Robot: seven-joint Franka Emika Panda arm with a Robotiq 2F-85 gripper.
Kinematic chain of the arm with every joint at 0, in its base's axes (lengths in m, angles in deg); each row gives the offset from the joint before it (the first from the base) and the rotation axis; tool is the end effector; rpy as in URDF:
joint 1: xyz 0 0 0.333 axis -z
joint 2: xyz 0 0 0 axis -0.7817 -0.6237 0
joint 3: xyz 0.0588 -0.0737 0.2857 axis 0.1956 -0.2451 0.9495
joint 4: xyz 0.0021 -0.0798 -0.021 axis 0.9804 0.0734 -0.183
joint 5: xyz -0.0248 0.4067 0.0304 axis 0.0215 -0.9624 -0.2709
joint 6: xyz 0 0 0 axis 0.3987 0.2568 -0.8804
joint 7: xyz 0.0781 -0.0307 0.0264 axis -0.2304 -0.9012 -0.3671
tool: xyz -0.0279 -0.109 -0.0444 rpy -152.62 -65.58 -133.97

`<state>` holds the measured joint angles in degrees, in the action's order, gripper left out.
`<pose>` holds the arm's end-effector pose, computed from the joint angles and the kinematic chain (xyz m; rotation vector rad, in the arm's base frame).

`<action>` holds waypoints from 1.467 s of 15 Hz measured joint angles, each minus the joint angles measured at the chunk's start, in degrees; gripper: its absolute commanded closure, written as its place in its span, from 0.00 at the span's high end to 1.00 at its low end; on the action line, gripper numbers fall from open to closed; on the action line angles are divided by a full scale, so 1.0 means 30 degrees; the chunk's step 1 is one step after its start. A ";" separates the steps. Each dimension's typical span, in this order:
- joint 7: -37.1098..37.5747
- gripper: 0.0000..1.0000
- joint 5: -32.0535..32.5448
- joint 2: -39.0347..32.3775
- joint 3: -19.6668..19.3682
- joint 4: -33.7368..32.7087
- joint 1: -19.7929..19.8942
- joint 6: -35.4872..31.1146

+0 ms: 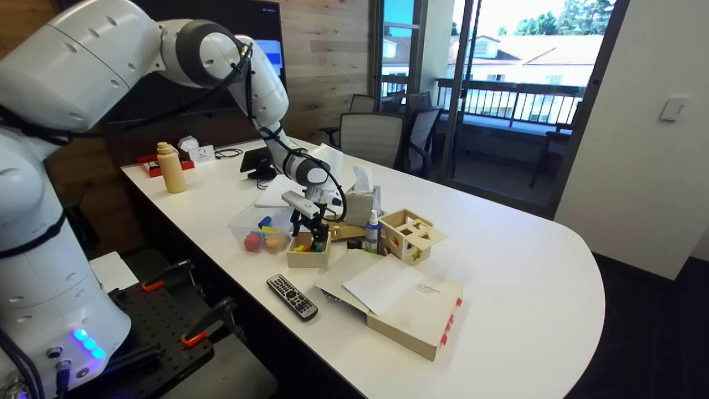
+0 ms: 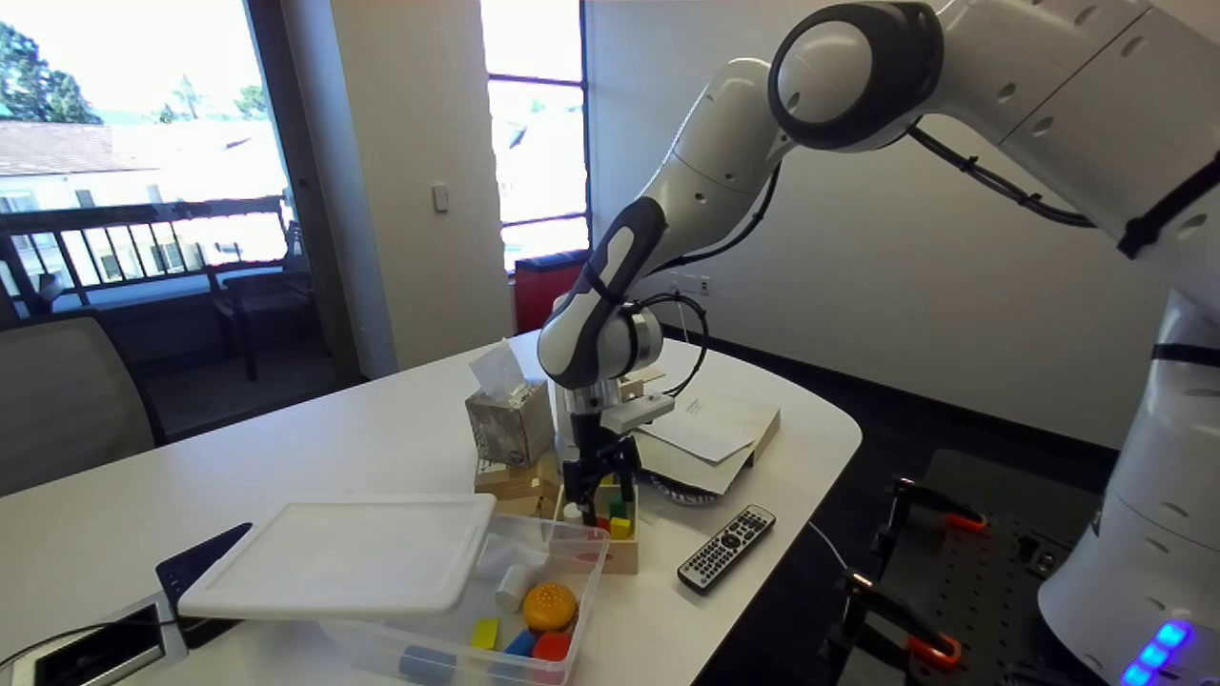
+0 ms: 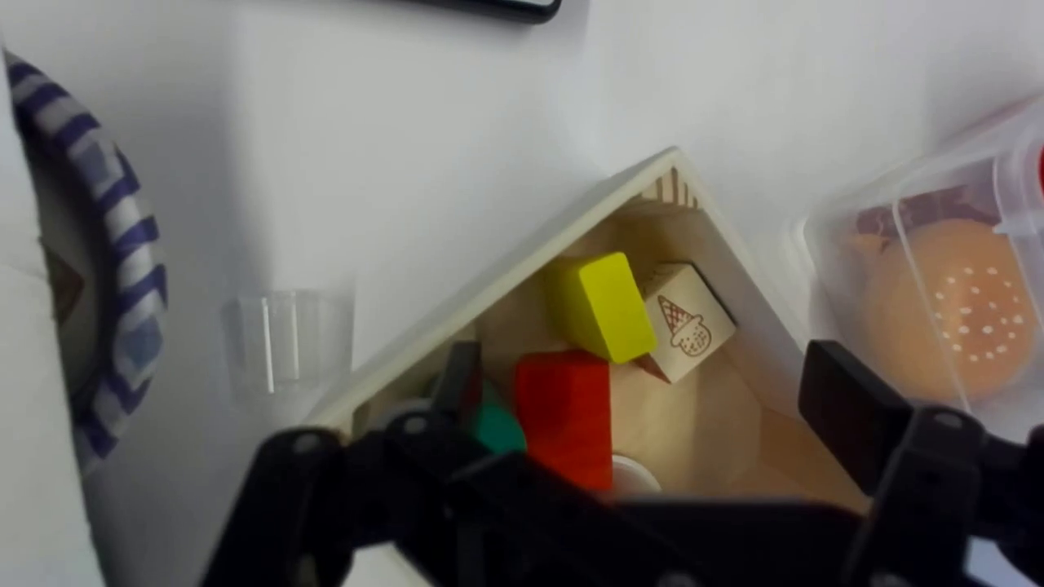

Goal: Take three blocks out of the wooden box and put them in the clear box on the left.

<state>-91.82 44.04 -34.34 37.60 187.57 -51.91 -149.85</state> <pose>0.6026 0.0312 -0.0015 -2.9469 -0.0451 0.4334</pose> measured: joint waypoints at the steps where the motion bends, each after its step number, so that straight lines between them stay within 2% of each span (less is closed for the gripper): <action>1: 0.0000 1.00 0.0000 -0.0023 0.0003 -0.0044 0.0003 0.0069; 22: 0.0473 1.00 -0.0002 -0.0061 0.0381 0.0110 0.0233 0.0830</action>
<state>-90.40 44.03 -34.53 38.74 187.90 -51.21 -147.36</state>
